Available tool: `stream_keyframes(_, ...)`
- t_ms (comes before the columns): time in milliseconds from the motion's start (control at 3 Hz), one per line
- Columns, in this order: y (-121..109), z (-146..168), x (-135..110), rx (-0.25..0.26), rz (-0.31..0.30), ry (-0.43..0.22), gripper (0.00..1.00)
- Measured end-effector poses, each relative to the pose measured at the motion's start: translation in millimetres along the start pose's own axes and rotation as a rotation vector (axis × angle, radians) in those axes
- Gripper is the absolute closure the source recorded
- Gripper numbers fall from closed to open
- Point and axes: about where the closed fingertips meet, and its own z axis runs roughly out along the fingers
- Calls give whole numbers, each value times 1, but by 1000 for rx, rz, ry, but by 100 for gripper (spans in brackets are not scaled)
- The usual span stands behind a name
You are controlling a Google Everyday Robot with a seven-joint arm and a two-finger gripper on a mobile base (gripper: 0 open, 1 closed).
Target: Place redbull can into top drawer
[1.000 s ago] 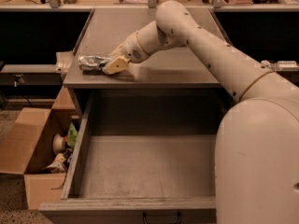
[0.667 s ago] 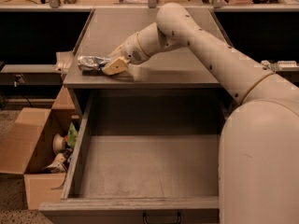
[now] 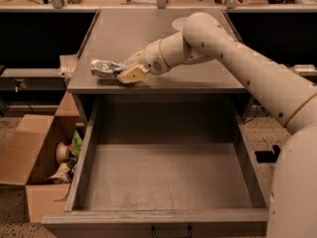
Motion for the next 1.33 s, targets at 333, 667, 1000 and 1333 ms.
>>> stream_keyframes(333, 22, -24, 11, 33, 29, 1, 100)
stream_keyframes(667, 55, -35, 40, 20, 86, 14, 100)
stream_keyframes(1000, 55, -35, 40, 20, 86, 14, 100)
stream_keyframes(1333, 62, -35, 42, 6, 79, 16, 100)
